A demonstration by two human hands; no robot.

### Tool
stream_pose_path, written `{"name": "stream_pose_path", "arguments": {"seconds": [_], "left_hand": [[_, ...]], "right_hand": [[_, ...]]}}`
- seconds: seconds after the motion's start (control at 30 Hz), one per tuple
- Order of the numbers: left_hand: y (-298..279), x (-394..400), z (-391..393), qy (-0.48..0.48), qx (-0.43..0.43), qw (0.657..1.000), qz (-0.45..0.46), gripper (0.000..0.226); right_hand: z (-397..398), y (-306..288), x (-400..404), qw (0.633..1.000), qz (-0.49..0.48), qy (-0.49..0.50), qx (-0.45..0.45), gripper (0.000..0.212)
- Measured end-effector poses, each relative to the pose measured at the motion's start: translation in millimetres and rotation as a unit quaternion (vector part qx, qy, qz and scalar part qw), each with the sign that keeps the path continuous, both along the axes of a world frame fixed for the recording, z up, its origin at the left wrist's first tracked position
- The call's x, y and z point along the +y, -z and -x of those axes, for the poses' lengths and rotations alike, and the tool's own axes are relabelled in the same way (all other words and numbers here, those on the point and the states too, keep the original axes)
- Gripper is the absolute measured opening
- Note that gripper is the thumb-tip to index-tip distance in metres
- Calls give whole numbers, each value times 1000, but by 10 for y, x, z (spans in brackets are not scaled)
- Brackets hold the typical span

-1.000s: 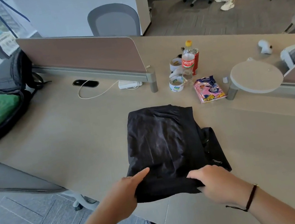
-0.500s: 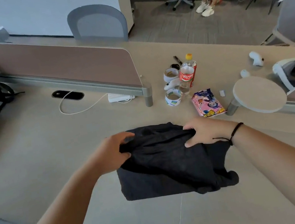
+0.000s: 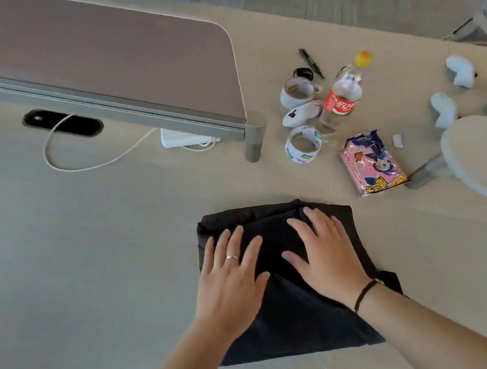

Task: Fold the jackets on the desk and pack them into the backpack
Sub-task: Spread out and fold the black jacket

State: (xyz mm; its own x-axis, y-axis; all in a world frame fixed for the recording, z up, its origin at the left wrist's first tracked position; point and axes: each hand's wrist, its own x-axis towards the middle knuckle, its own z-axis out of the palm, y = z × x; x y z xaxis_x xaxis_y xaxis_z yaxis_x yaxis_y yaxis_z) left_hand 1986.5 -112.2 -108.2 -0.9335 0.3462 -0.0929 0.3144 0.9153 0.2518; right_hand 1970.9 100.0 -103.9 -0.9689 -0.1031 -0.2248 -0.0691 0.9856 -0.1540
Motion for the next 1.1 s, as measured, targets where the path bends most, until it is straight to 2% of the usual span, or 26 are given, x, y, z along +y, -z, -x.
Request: {"name": "stream_pose_path", "arguments": {"seconds": [0.17, 0.3, 0.5, 0.63, 0.73, 0.87, 0.97, 1.1], "left_hand": [[310, -31, -175, 50, -41, 996, 60, 67], [351, -74, -31, 50, -40, 995, 76, 72], [286, -16, 281, 45, -23, 995, 83, 73], [188, -37, 615, -4, -6, 998, 58, 58], [157, -98, 790, -16, -51, 998, 27, 47], [97, -209, 972, -72, -122, 989, -46, 32], [118, -280, 1080, -69, -162, 981, -82, 21], [134, -220, 1182, -73, -143, 982, -100, 22]], "right_hand": [[-171, 267, -70, 997, -33, -63, -22, 67], [18, 424, 102, 998, -58, -1, -39, 71], [117, 478, 149, 997, -8, 26, -78, 74], [288, 391, 168, 996, 31, 65, -44, 64], [425, 356, 254, 997, 35, 62, -10, 56], [699, 256, 370, 992, 96, 81, -23, 36], [860, 221, 436, 990, 111, 80, -40, 16], [901, 278, 504, 976, 173, 130, -19, 16]]}}
